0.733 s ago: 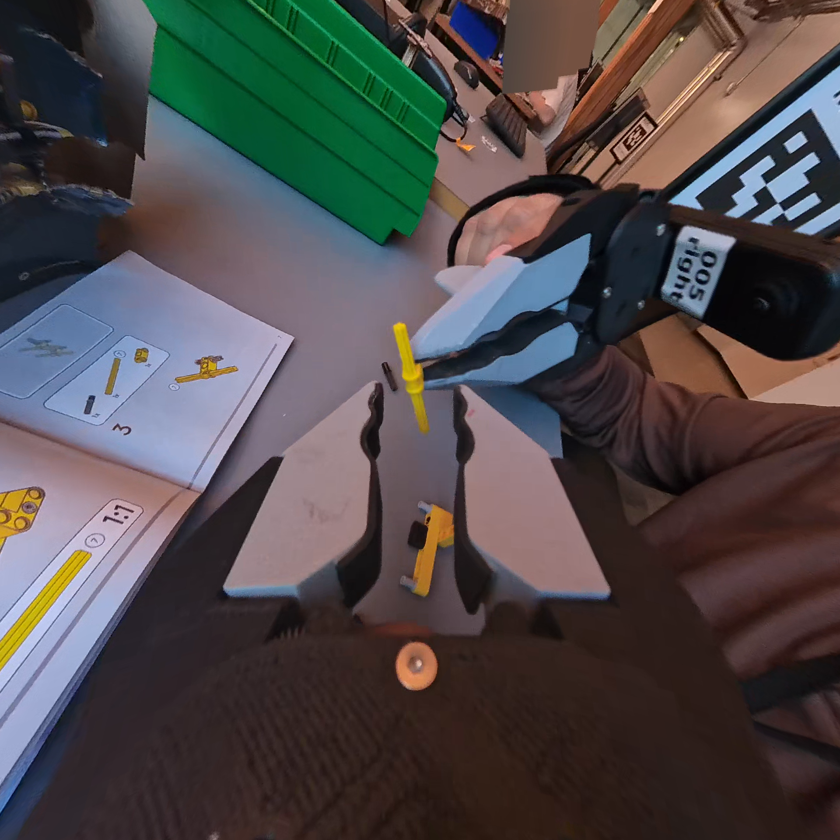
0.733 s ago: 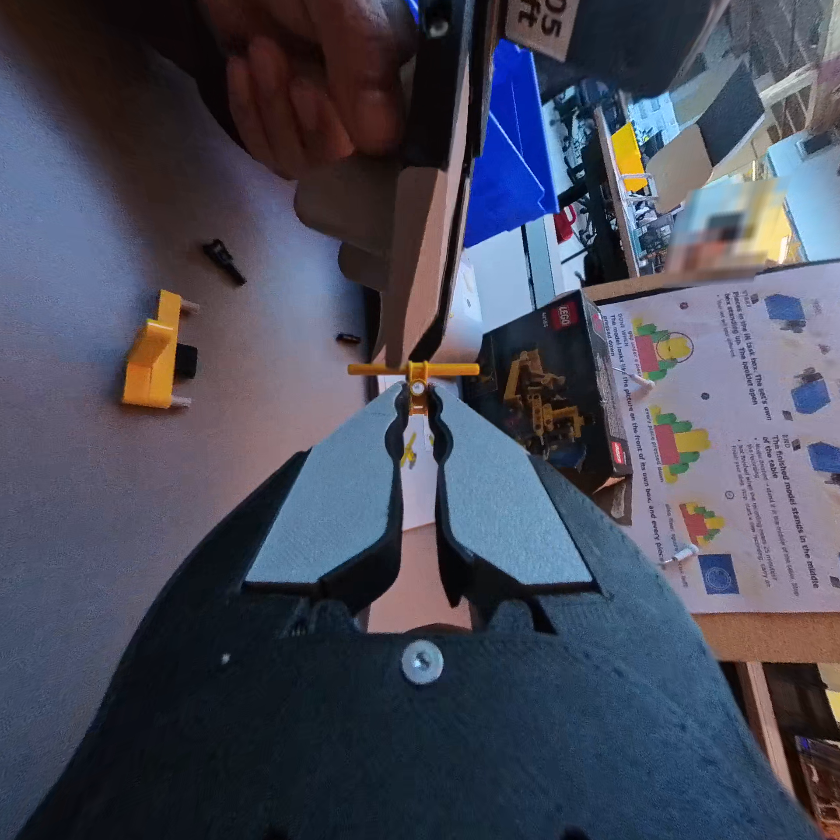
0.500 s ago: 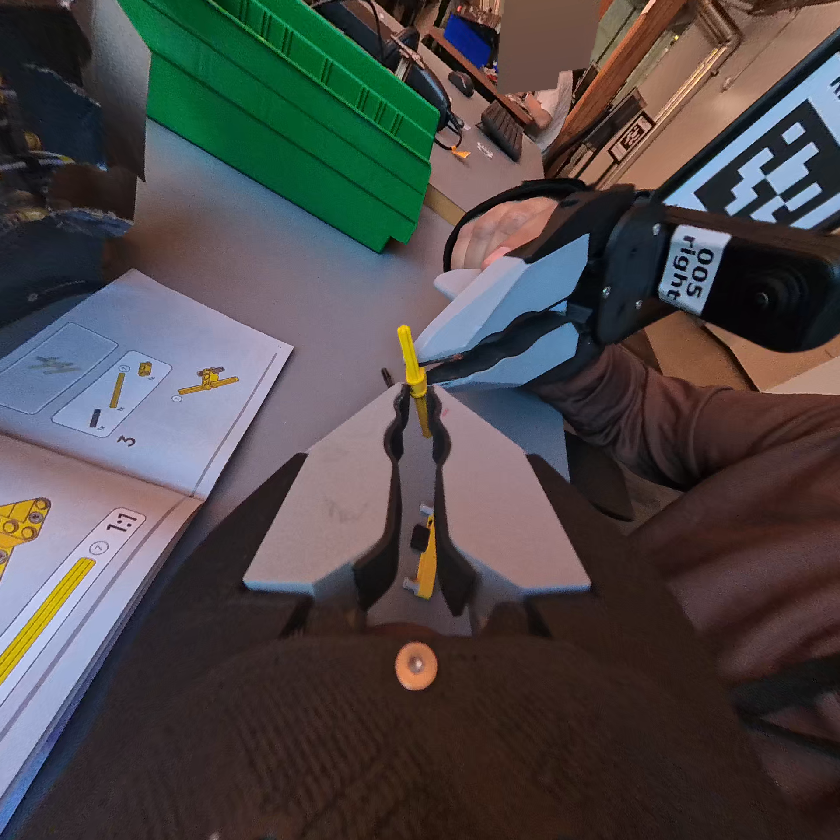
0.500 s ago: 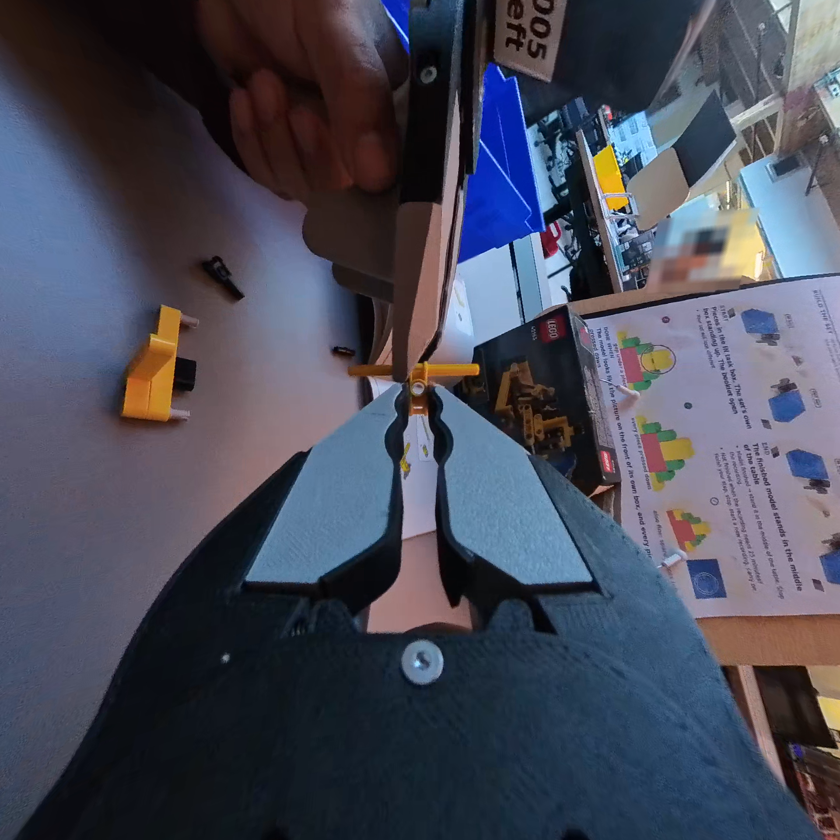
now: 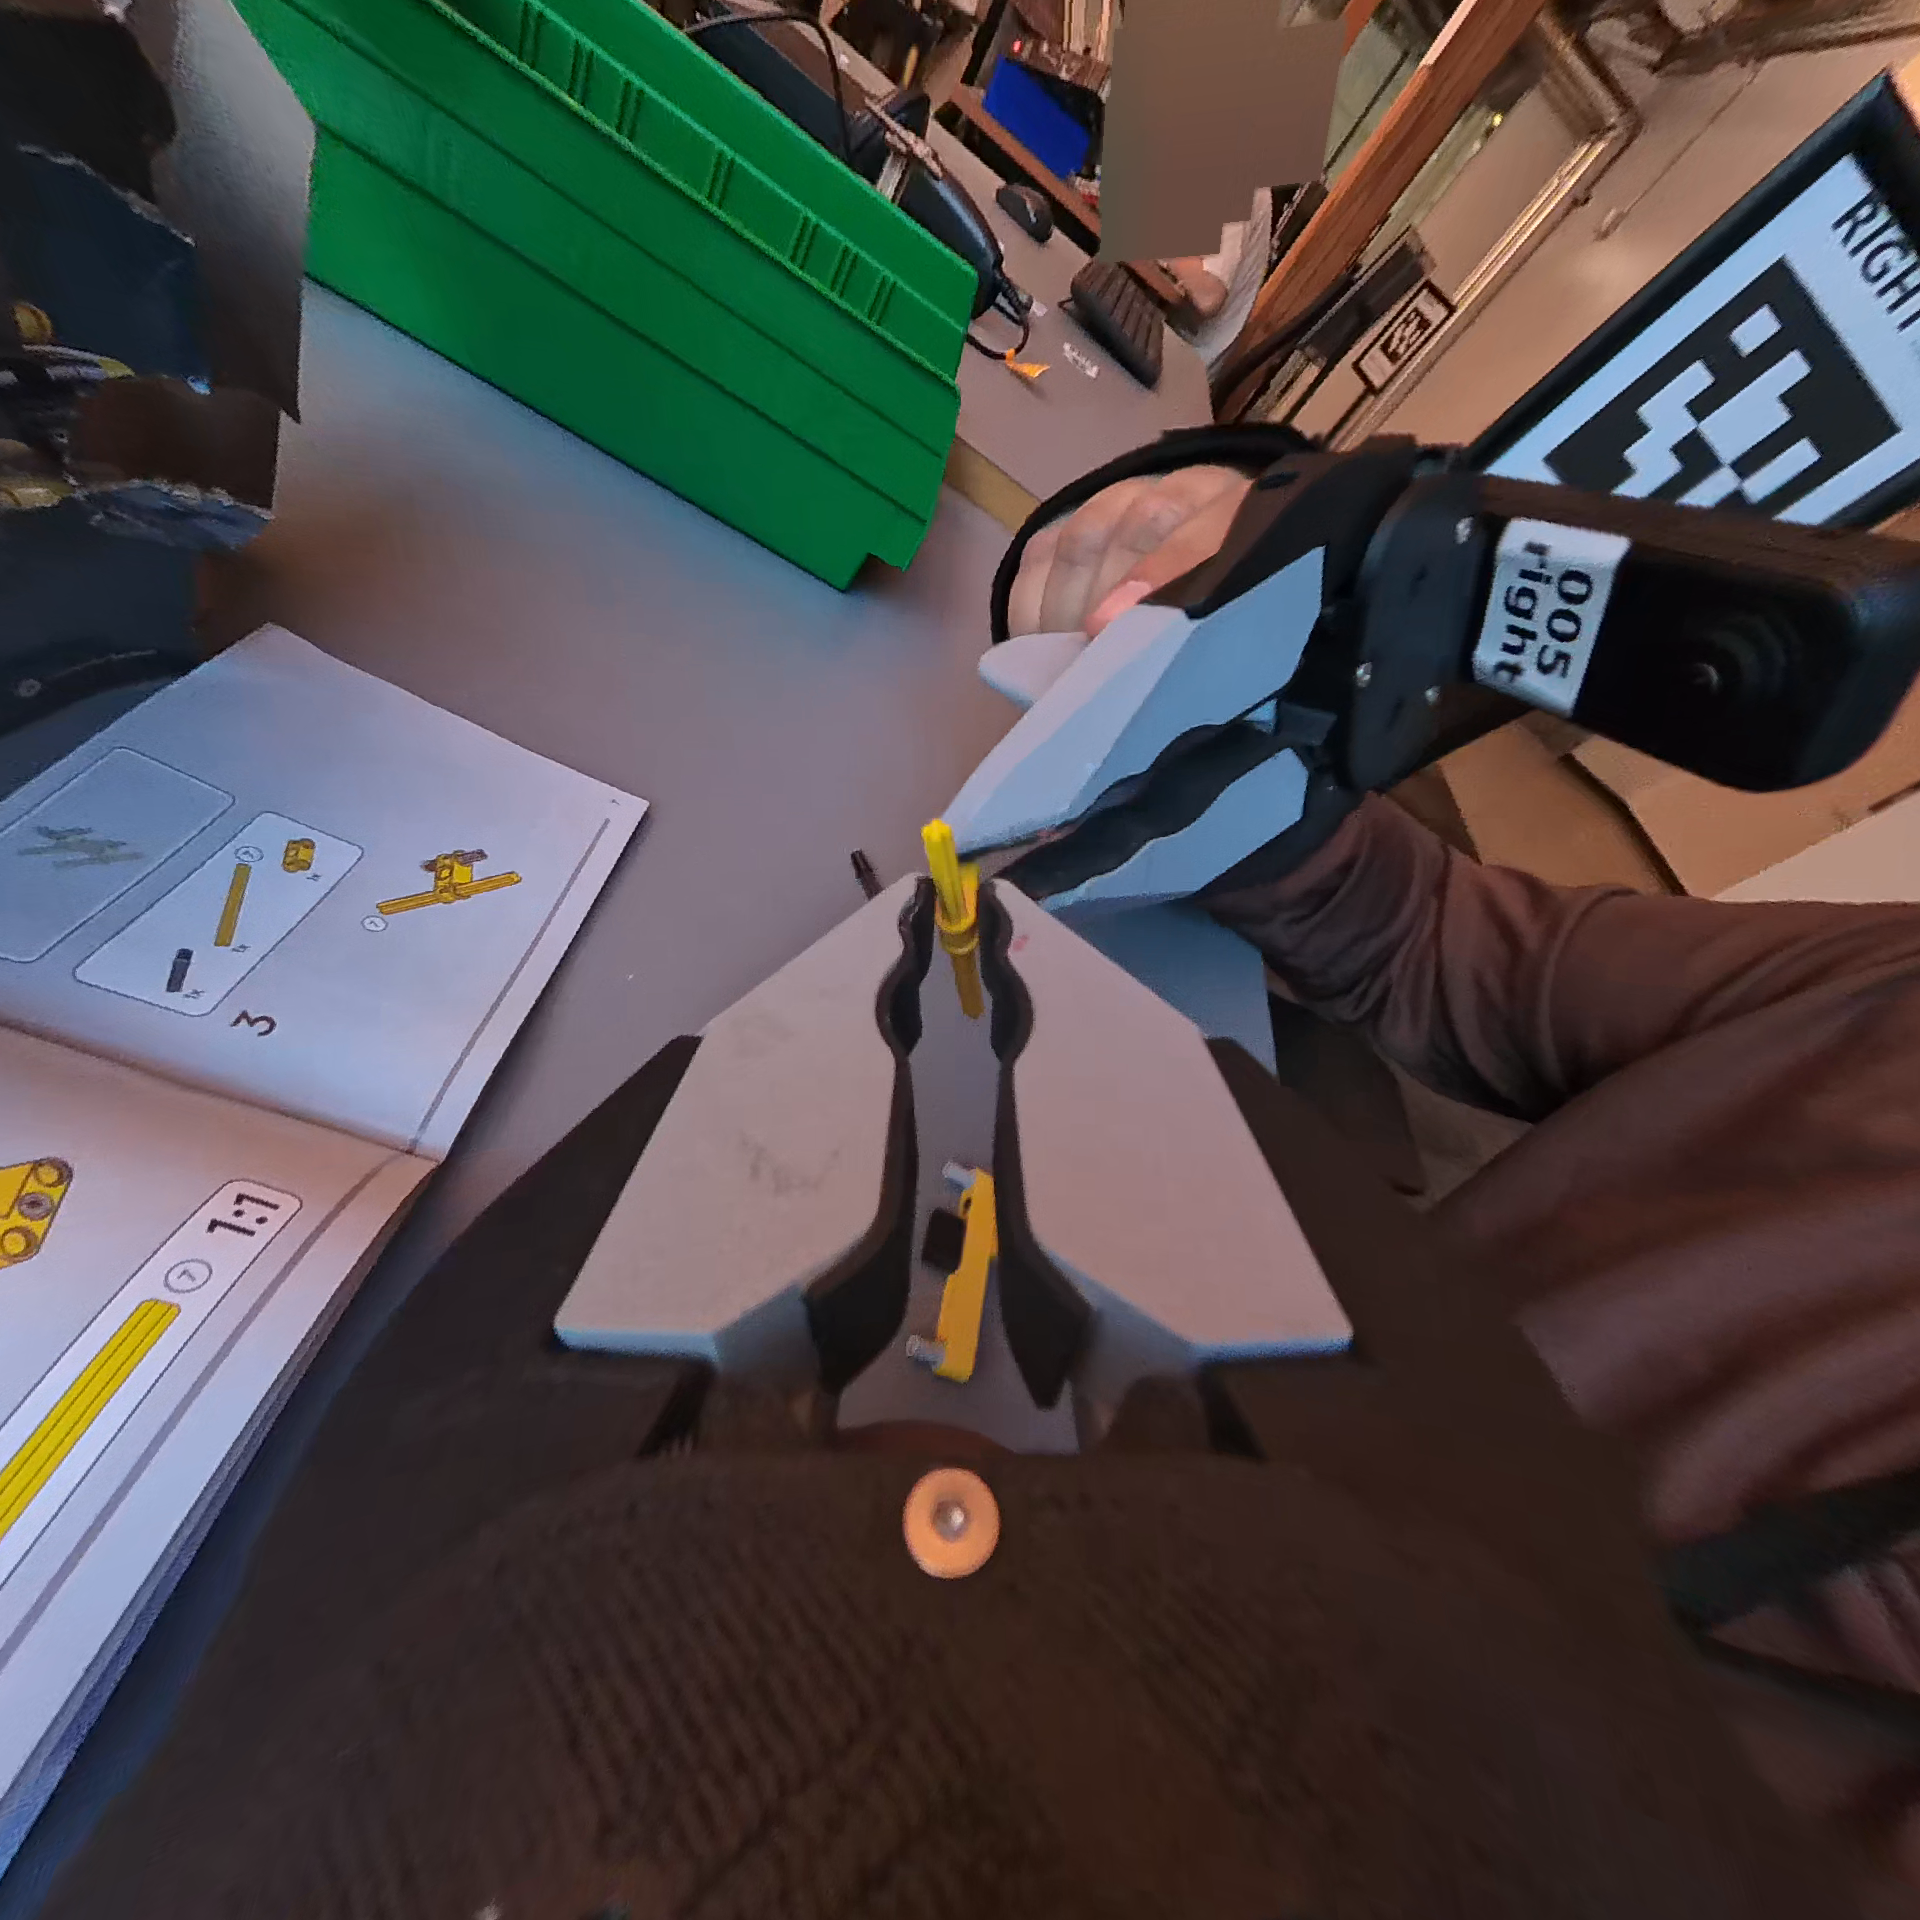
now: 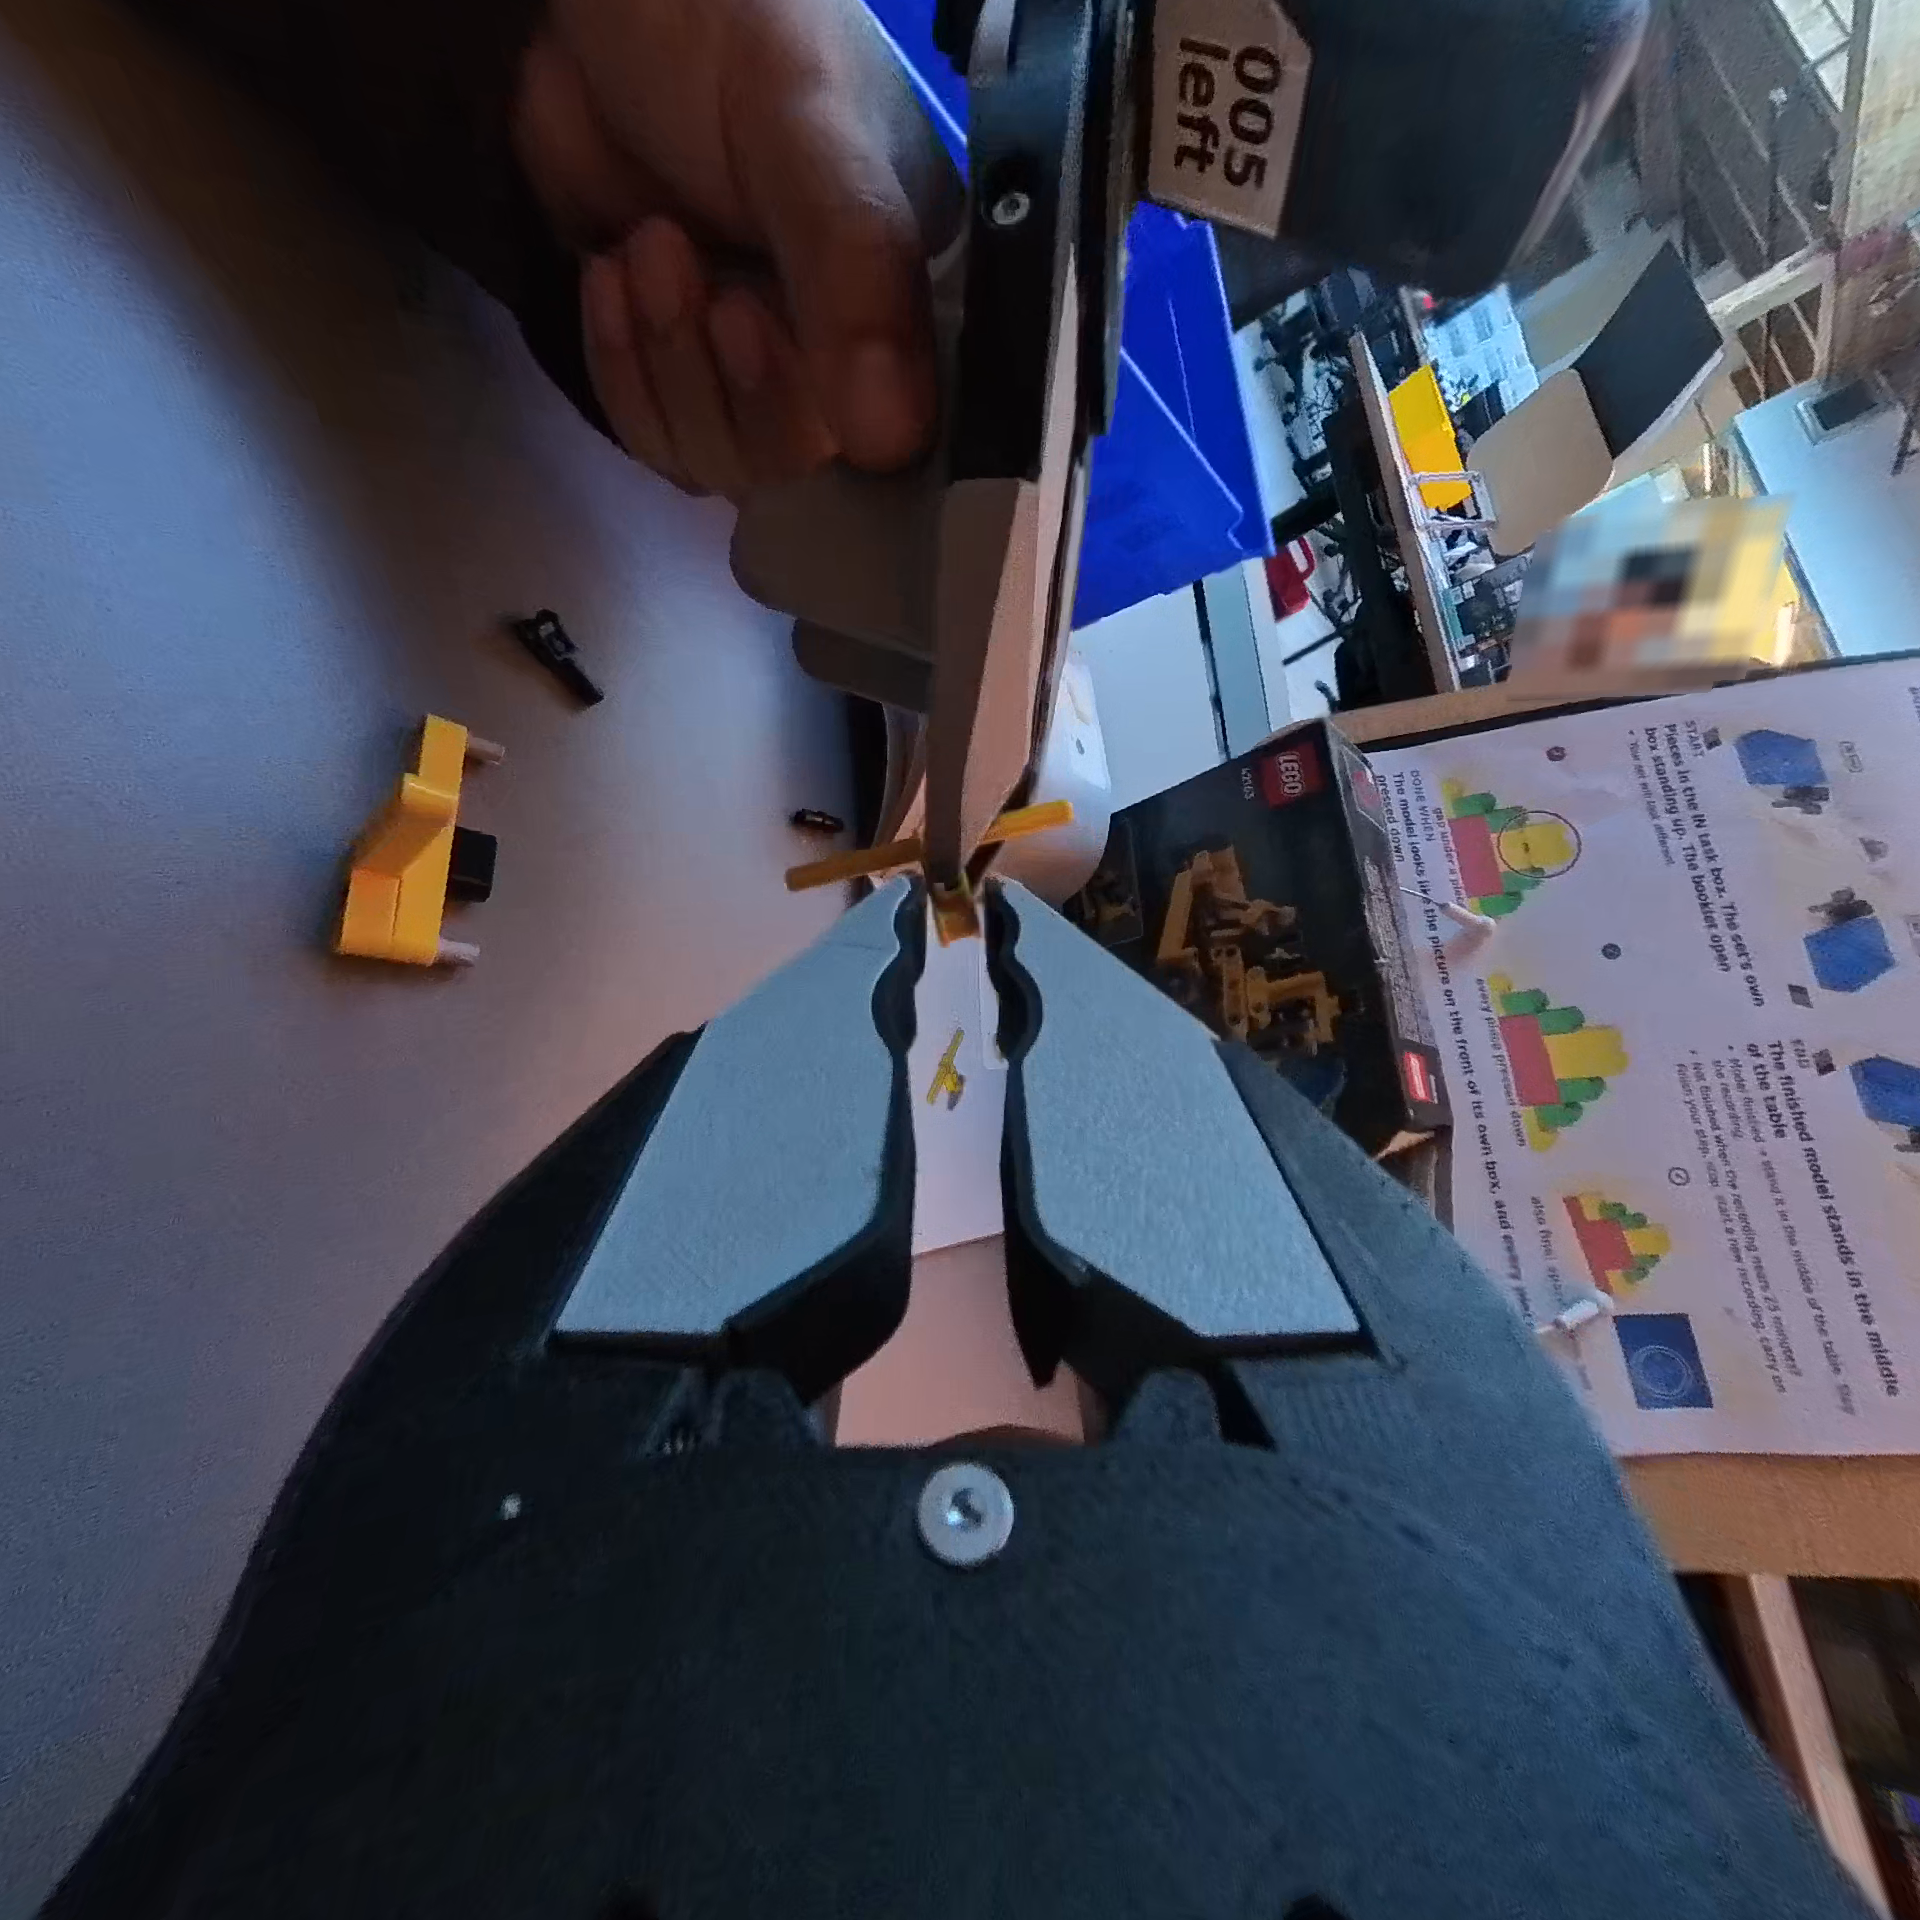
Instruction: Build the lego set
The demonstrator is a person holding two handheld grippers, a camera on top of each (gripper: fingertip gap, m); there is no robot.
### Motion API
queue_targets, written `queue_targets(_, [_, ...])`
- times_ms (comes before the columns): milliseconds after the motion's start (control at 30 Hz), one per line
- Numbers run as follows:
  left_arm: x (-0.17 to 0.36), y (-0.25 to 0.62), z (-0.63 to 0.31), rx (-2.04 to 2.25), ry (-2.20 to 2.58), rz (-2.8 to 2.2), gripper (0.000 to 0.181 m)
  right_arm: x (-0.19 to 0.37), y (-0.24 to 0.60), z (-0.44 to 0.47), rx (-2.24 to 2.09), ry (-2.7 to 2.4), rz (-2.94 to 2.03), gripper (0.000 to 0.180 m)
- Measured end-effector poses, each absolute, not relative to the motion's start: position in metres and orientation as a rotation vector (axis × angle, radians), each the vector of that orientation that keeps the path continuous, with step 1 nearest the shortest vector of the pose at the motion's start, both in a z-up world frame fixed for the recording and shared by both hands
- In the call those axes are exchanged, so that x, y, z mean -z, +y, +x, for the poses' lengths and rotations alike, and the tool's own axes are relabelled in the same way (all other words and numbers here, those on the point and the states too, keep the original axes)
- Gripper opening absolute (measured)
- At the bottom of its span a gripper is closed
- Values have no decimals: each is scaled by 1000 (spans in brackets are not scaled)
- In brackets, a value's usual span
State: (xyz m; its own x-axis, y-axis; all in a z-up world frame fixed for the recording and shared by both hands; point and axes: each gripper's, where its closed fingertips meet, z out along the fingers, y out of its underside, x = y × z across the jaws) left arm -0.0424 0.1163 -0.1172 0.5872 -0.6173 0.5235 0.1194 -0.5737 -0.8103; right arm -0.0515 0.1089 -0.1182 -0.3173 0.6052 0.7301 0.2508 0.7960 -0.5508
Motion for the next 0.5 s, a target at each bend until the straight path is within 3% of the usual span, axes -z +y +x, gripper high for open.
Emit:
queue_targets(300, [112, 117, -44, 1150, 332, -1920, 17, 113, 114, -53, -379, -1847, -643, 5])
queue_targets(500, [113, 116, -45, 1090, 372, -1916, 6, 114, 111, -54, -393, -1855, -630, 5])
